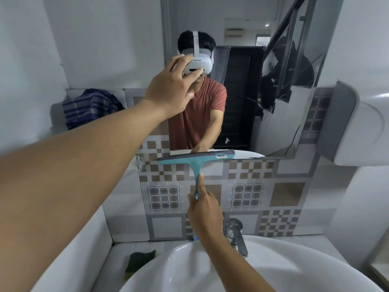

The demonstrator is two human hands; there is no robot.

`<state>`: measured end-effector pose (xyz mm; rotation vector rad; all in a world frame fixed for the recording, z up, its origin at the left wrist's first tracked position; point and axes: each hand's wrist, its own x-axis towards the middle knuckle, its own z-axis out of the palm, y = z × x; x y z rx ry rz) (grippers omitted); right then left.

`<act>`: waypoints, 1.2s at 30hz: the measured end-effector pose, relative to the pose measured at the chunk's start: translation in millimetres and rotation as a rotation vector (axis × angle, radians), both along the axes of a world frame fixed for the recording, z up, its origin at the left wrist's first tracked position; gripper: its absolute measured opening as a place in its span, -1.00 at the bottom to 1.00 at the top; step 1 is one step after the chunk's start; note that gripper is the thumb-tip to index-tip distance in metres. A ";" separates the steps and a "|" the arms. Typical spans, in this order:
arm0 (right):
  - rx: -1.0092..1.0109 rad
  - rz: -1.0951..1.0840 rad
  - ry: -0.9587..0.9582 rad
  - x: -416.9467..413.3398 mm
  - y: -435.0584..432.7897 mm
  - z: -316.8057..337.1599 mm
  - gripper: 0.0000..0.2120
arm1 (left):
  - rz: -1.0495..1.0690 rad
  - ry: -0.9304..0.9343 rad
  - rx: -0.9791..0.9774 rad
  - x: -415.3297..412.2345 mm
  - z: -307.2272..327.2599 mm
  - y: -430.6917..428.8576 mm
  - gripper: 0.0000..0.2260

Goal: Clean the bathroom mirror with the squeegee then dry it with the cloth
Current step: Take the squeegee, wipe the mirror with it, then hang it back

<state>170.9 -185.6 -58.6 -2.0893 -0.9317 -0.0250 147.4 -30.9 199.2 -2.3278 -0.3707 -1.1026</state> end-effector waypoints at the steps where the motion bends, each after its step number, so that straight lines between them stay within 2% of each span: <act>1: -0.007 0.001 -0.016 0.3 -3.2 0.8 -0.33 | 0.001 0.002 0.001 -0.4 0.5 0.0 -0.44; 11: -0.116 0.044 -0.005 4.1 -19.2 1.1 -0.32 | -0.016 -0.006 0.023 2.8 -2.7 -1.0 -0.44; 15: -0.144 0.105 0.077 5.6 -30.4 4.8 -0.34 | -0.021 0.013 0.027 3.0 -13.6 -1.9 -0.42; 18: -0.120 0.139 0.179 4.4 -42.1 11.9 -0.46 | -0.015 0.048 -0.002 0.0 -26.5 -4.0 -0.40; 21: -0.122 0.126 0.255 7.4 -53.7 19.2 -0.69 | 0.010 0.081 -0.068 -8.0 -36.5 -9.9 -0.42; 28: -0.127 0.145 0.194 13.5 -88.2 44.3 -0.64 | -0.021 0.174 -0.208 -30.4 -44.7 -41.4 -0.50; 33: -0.173 0.167 0.092 19.3 -109.4 79.5 -0.69 | -0.183 0.328 -0.407 -44.9 -61.4 -84.0 -0.65; 36: -0.192 0.168 0.057 25.1 -124.8 107.6 -0.68 | -0.242 0.408 -0.567 -53.2 -79.1 -109.8 -0.67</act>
